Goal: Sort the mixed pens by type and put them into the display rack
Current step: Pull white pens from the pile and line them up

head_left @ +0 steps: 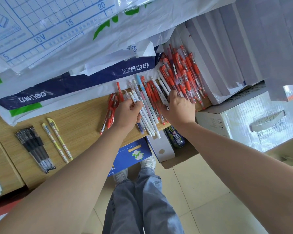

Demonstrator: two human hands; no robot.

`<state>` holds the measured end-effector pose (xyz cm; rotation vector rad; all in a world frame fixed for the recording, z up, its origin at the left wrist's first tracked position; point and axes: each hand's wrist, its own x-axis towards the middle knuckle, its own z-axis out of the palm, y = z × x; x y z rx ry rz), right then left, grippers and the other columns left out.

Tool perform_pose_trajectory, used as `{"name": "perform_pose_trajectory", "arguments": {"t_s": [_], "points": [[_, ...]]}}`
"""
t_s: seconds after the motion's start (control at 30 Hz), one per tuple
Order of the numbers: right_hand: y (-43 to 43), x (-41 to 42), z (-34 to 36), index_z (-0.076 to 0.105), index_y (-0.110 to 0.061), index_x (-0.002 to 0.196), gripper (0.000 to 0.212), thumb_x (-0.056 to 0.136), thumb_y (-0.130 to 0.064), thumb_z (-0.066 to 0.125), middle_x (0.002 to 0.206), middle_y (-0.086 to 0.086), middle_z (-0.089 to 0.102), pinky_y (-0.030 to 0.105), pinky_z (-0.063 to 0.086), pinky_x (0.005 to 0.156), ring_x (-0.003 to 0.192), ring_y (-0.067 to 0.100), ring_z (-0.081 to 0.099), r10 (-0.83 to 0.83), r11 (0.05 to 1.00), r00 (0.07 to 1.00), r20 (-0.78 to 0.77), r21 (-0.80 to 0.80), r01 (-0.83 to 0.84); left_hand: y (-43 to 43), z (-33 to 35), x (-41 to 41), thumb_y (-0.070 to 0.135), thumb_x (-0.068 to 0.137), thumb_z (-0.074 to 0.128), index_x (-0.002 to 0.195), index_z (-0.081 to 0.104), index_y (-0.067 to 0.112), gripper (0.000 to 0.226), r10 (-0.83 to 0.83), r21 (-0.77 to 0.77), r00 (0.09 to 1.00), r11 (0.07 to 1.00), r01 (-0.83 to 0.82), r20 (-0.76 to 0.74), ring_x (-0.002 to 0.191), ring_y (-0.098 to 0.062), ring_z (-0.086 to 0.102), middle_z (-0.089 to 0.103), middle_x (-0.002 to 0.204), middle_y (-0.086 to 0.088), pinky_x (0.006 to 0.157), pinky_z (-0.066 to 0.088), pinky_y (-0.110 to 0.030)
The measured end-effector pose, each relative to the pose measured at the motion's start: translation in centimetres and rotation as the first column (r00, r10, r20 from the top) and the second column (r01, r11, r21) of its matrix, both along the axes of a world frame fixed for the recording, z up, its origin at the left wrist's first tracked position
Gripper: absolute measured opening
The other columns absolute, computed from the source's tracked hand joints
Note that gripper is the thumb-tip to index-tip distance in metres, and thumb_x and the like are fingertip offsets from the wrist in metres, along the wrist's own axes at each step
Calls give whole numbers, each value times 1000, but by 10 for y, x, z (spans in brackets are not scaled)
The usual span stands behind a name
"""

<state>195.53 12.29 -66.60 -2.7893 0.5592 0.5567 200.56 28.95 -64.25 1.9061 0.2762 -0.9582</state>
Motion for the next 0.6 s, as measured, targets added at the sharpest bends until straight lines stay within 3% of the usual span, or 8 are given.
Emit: {"name": "perform_pose_trajectory", "arguments": {"t_s": [0.13,0.3,0.4,0.5,0.6], "points": [[2,-2,-4,48,-10,97,22,93,-30,54,72,6,60,38,54,57,62,27,61,-2,1000,1000,17,27,1,-1,1,1,25,100,48,98,58,-5,32,5,-9,1000,1000,-5,-8,55,-16,52,55,66,-8,37,35,-12],[0,-5,-3,56,-9,100,24,93,-33,57,76,6,62,31,48,56,65,25,59,55,998,998,36,22,-56,-1,3,1,23,100,48,98,58,-6,31,17,-28,1000,999,-17,-12,56,-16,50,53,69,-11,37,35,-11],[-1,0,-1,52,-10,84,24,93,-32,56,69,6,57,28,39,53,60,25,54,25,999,998,60,33,-27,-1,5,0,23,100,48,98,58,-5,30,28,-36,999,999,-28,-20,56,-15,50,53,70,-11,36,35,-11],[-1,4,3,51,-10,74,22,89,-24,59,61,3,52,25,36,50,52,20,49,-158,970,975,158,209,124,-1,7,1,23,100,48,101,59,-4,29,49,-54,998,997,-50,-25,56,-14,50,52,73,-13,37,35,-11],[1,4,11,52,-13,76,16,90,-18,59,58,-5,50,21,36,49,50,9,45,-150,882,975,163,467,58,-1,10,3,22,100,48,97,58,-2,26,95,-89,994,991,-100,-51,56,-15,49,51,74,-14,40,38,-11]]}}
